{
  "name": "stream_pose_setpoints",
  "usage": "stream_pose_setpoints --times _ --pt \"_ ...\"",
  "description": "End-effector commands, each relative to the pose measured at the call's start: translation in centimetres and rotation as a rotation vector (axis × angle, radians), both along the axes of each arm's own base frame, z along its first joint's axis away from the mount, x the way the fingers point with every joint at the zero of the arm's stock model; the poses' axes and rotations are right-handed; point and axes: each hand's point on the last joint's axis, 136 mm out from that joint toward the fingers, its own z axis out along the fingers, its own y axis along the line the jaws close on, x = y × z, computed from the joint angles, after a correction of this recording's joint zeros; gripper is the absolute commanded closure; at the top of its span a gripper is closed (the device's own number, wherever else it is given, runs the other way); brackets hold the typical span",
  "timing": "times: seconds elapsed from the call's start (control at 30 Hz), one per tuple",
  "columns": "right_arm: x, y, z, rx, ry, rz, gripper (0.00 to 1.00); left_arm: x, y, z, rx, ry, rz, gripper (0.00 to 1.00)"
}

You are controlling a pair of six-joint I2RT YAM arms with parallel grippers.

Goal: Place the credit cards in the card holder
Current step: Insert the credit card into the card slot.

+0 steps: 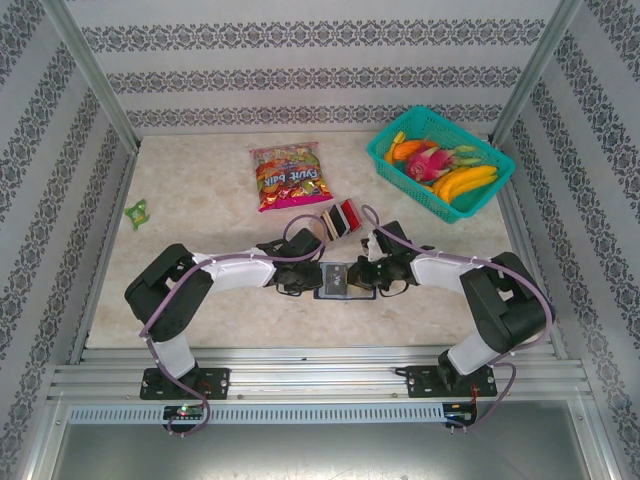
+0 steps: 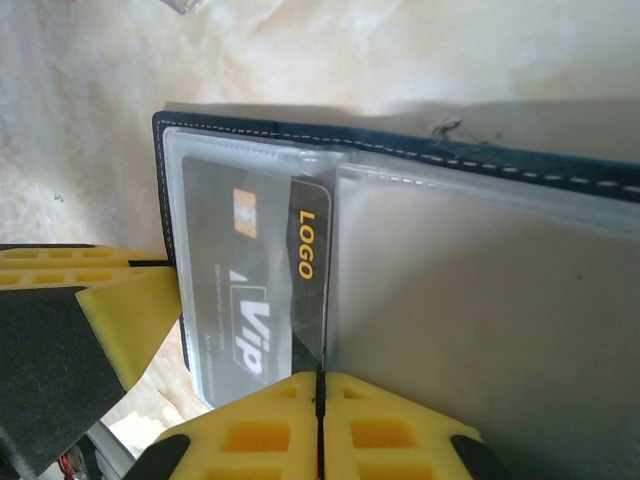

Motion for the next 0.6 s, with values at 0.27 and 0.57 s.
stream_pose_setpoints --times 0.27,0.57 --pt "0.7 2.2 0.9 0.03 -0.014 0.047 0.88 0.2 -0.6 0.5 -0.018 -0.025 -0.022 0.81" --pt "2.4 -2.3 6.3 -0.102 -0.177 -0.012 0.75 0.9 0.6 3.7 -0.004 -0.112 0.016 0.73"
